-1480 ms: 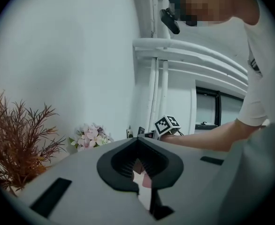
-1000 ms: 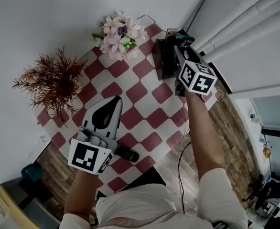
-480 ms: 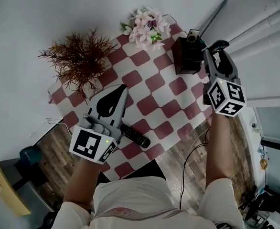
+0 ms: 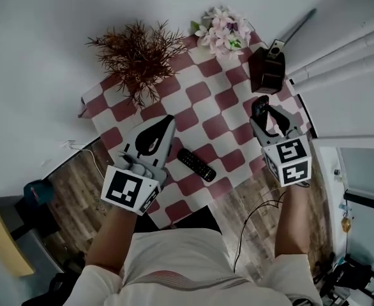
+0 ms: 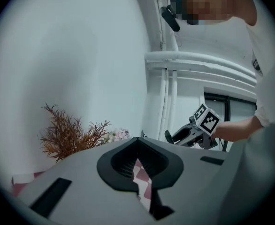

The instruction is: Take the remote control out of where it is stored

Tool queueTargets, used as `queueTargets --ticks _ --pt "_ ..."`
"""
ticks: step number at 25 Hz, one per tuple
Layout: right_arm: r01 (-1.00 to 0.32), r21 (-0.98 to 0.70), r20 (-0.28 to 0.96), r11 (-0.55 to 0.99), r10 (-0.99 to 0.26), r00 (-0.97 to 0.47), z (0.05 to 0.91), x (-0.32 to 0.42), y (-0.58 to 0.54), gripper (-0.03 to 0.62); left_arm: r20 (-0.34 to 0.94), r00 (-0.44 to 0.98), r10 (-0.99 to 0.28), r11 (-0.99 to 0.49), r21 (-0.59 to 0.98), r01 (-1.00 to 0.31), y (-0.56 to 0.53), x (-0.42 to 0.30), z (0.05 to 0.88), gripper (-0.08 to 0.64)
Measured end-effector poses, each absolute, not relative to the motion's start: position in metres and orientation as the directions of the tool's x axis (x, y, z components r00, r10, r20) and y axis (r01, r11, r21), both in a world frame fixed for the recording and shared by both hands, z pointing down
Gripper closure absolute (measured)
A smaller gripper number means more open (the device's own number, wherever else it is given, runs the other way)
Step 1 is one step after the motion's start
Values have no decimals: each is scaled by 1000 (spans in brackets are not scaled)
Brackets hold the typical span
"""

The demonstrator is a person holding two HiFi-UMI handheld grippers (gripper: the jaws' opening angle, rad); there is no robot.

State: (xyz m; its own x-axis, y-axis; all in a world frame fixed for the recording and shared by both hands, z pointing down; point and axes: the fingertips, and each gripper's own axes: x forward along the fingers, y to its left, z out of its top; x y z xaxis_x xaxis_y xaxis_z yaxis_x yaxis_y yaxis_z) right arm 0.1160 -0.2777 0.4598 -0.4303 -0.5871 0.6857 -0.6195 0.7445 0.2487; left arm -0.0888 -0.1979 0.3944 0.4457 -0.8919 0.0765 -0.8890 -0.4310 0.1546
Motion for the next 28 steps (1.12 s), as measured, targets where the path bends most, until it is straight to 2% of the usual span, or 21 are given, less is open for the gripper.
queueTargets --ticks 4,9,21,28 --pt "-500 194 843 844 -404 -354 514 84 -237 373 88 436 -895 -421 150 -895 -180 -95 404 552" --pt "-329 211 957 921 -263 -120 577 64 -204 373 98 415 -905 -397 158 -904 -157 -109 413 552" --pt "-176 87 992 981 -69 106 653 42 -181 373 99 363 -927 -342 178 -923 -129 -133 420 551" --pt "-192 56 996 980 -43 73 665 41 -181 371 98 364 -926 -343 182 -922 -128 -137 422 551"
